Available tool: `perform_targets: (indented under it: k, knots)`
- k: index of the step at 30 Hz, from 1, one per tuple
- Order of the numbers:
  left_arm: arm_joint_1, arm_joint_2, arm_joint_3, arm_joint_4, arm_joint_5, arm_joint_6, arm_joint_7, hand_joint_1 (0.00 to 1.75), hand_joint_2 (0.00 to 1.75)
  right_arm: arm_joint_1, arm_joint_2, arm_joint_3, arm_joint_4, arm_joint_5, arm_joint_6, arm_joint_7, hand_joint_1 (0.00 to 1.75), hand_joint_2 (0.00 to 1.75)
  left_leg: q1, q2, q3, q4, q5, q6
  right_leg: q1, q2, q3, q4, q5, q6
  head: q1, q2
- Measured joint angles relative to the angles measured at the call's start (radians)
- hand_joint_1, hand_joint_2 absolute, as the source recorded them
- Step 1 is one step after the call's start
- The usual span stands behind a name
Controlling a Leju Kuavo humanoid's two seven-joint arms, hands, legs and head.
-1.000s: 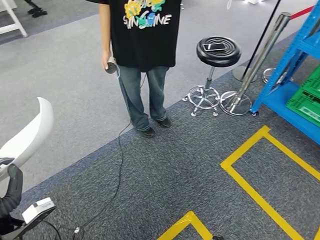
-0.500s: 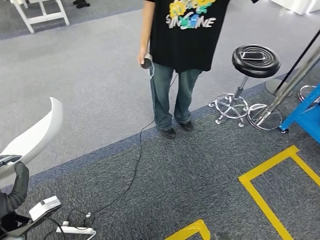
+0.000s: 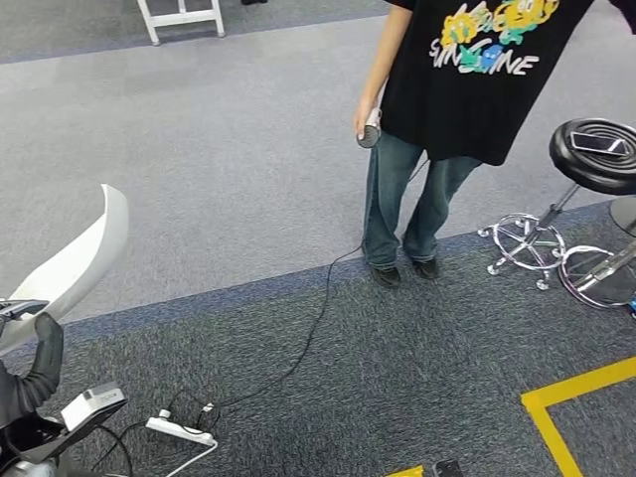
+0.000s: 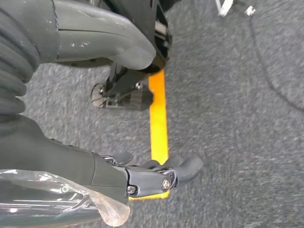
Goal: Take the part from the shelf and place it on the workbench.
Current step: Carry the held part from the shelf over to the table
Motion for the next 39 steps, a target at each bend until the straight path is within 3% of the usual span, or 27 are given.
perform_targets:
  k: [2,3,5,7,9,10,11,13,15,17,18,20,22,24,25,26,28,30,31,33,35,37,39]
  knots:
    - [0.0,0.001,-0.002,0.0,0.0,0.0,-0.001,1.75,1.75,-0.002,0.002,-0.017,0.005,-0.007,0.006,0.013,0.0,1.75,0.003,-0.021,-0.005,-0.002,0.003,-0.012,0.0,-0.017,0.012,-0.012,-0.002,-0.001,0.001,0.0]
    - [0.0,0.001,-0.003,0.0,0.0,0.0,-0.003,1.75,1.75,-0.003,0.004,-0.025,0.007,-0.015,0.012,0.029,0.0,1.75,0.002,-0.015,-0.007,0.003,0.0,-0.018,-0.002,-0.029,0.016,-0.019,0.001,-0.004,0.0,0.0]
    - [-0.007,0.001,-0.004,0.001,0.0,0.0,-0.015,1.75,1.75,-0.002,0.007,-0.042,0.012,-0.035,0.028,0.082,0.0,1.75,-0.001,0.035,-0.033,0.059,-0.036,-0.027,-0.004,-0.058,0.027,-0.033,0.005,-0.012,-0.006,0.0]
    - [-0.018,0.0,-0.006,0.006,-0.001,0.0,-0.031,1.75,1.75,0.001,0.008,-0.055,0.018,-0.049,0.043,0.156,0.0,1.75,0.002,0.09,-0.093,0.183,-0.097,-0.036,-0.001,-0.088,0.031,-0.036,0.002,-0.017,-0.011,0.0]
    - [-0.028,-0.002,-0.007,0.018,-0.003,0.0,-0.041,1.75,1.75,0.003,0.008,-0.061,0.023,-0.052,0.051,0.228,0.0,1.75,0.009,0.105,-0.134,0.265,-0.119,-0.044,0.001,-0.119,0.033,-0.035,-0.003,-0.018,-0.011,0.0]
    - [-0.034,-0.003,-0.008,0.025,-0.005,-0.001,-0.046,1.75,1.75,0.003,0.008,-0.062,0.025,-0.052,0.053,0.259,0.0,1.75,0.011,0.109,-0.13,0.255,-0.102,-0.046,0.001,-0.133,0.035,-0.034,-0.005,-0.017,-0.011,0.0]
    - [-0.042,-0.003,-0.008,0.032,-0.007,-0.001,-0.049,1.75,1.75,0.002,0.008,-0.062,0.026,-0.052,0.055,0.286,0.0,1.75,0.013,0.117,-0.105,0.206,-0.07,-0.047,0.001,-0.146,0.037,-0.033,-0.008,-0.015,-0.011,0.0]
    - [-0.063,-0.004,-0.011,0.045,-0.01,-0.001,-0.056,1.75,1.75,0.001,0.009,-0.063,0.027,-0.053,0.056,0.338,0.0,1.75,0.008,0.164,-0.036,0.072,-0.012,-0.043,0.004,-0.169,0.043,-0.029,-0.016,-0.007,-0.012,0.0]
    - [-0.086,-0.007,-0.014,0.056,-0.01,-0.001,-0.058,1.75,1.75,-0.001,0.01,-0.063,0.028,-0.057,0.055,0.382,0.0,1.75,-0.001,0.198,-0.002,0.003,0.002,-0.031,0.009,-0.189,0.047,-0.026,-0.024,0.003,-0.01,0.0]
    - [-0.098,-0.009,-0.015,0.066,-0.011,-0.001,-0.059,1.75,1.75,-0.005,0.012,-0.064,0.028,-0.061,0.053,0.408,0.0,1.75,-0.006,0.184,-0.003,-0.003,0.0,-0.017,0.01,-0.211,0.052,-0.027,-0.029,0.012,-0.009,0.0]
    - [-0.1,-0.01,-0.016,0.069,-0.011,-0.001,-0.059,1.75,1.75,-0.007,0.012,-0.065,0.028,-0.062,0.053,0.414,0.0,1.75,-0.005,0.173,-0.002,-0.007,0.002,-0.012,0.008,-0.209,0.052,-0.024,-0.034,0.017,-0.008,0.0]
    - [-0.109,-0.012,-0.018,0.073,-0.011,0.0,-0.059,1.75,1.75,-0.009,0.013,-0.066,0.028,-0.064,0.052,0.418,0.0,1.75,0.001,0.15,0.0,-0.014,0.007,0.0,0.003,-0.162,0.029,0.026,-0.069,0.026,-0.002,0.0]
    - [-0.117,-0.016,-0.019,0.077,-0.011,0.0,-0.059,1.75,1.75,-0.006,0.013,-0.067,0.029,-0.065,0.052,0.421,0.0,1.75,0.004,0.126,-0.001,-0.016,0.009,0.007,-0.001,-0.102,-0.039,0.16,-0.13,0.03,0.005,0.0]
    - [-0.12,-0.018,-0.021,0.084,-0.011,0.0,-0.06,1.75,1.75,-0.002,0.013,-0.067,0.029,-0.065,0.05,0.425,0.0,1.75,0.004,0.098,-0.001,-0.015,0.009,0.008,-0.002,-0.086,-0.104,0.27,-0.157,0.032,0.008,0.0]
    - [-0.121,-0.019,-0.023,0.087,-0.011,0.0,-0.06,1.75,1.75,-0.001,0.014,-0.067,0.029,-0.065,0.048,0.429,0.0,1.75,0.004,0.083,0.0,-0.015,0.009,0.008,-0.002,-0.084,-0.112,0.273,-0.14,0.032,0.008,0.0]
    - [-0.123,-0.019,-0.026,0.091,-0.012,0.0,-0.06,1.75,1.75,-0.001,0.014,-0.067,0.029,-0.065,0.046,0.433,0.0,1.75,0.004,0.068,0.001,-0.014,0.009,0.008,-0.003,-0.08,-0.103,0.237,-0.107,0.031,0.008,0.0]
    - [-0.132,-0.02,-0.034,0.099,-0.013,0.0,-0.057,1.75,1.75,-0.002,0.014,-0.066,0.029,-0.059,0.039,0.44,0.0,1.75,0.004,0.04,0.0,-0.01,0.007,0.003,-0.008,-0.04,-0.049,0.1,-0.031,0.03,0.009,0.0]
    - [-0.142,-0.02,-0.039,0.107,-0.016,0.0,-0.052,1.75,1.75,-0.001,0.016,-0.065,0.031,-0.045,0.034,0.441,0.0,1.75,0.005,0.015,-0.007,-0.005,0.007,-0.007,-0.014,-0.001,-0.005,0.008,-0.004,0.027,0.008,0.0]
    - [-0.144,-0.02,-0.04,0.11,-0.018,0.0,-0.051,1.75,1.75,0.0,0.017,-0.064,0.031,-0.037,0.032,0.439,0.0,1.75,0.005,0.003,-0.011,-0.004,0.009,-0.014,-0.013,0.003,0.002,-0.003,-0.008,0.024,0.007,0.0]
    - [-0.145,-0.019,-0.041,0.114,-0.019,0.0,-0.046,1.75,1.75,0.001,0.022,-0.056,0.032,-0.021,0.03,0.427,0.0,1.75,0.009,-0.007,-0.017,-0.003,0.011,-0.026,-0.013,-0.02,0.007,-0.009,-0.006,0.014,0.006,0.0]
    - [-0.146,-0.017,-0.042,0.117,-0.019,0.0,-0.038,1.75,1.75,0.004,0.026,-0.047,0.033,-0.01,0.028,0.412,0.0,1.75,0.007,0.034,-0.036,0.039,-0.017,-0.035,-0.013,-0.046,0.011,-0.014,-0.004,0.001,0.001,0.0]
    - [-0.148,-0.016,-0.044,0.12,-0.02,0.0,-0.034,1.75,1.75,0.009,0.029,-0.04,0.033,-0.003,0.027,0.404,0.0,1.75,0.006,0.089,-0.088,0.157,-0.081,-0.04,-0.008,-0.075,0.013,-0.015,-0.006,-0.009,-0.005,0.0]
    - [-0.147,-0.016,-0.046,0.124,-0.02,0.0,-0.034,1.75,1.75,0.015,0.031,-0.035,0.034,-0.001,0.027,0.402,0.0,1.75,0.007,0.104,-0.14,0.27,-0.124,-0.043,-0.004,-0.105,0.014,-0.015,-0.01,-0.013,-0.005,0.0]
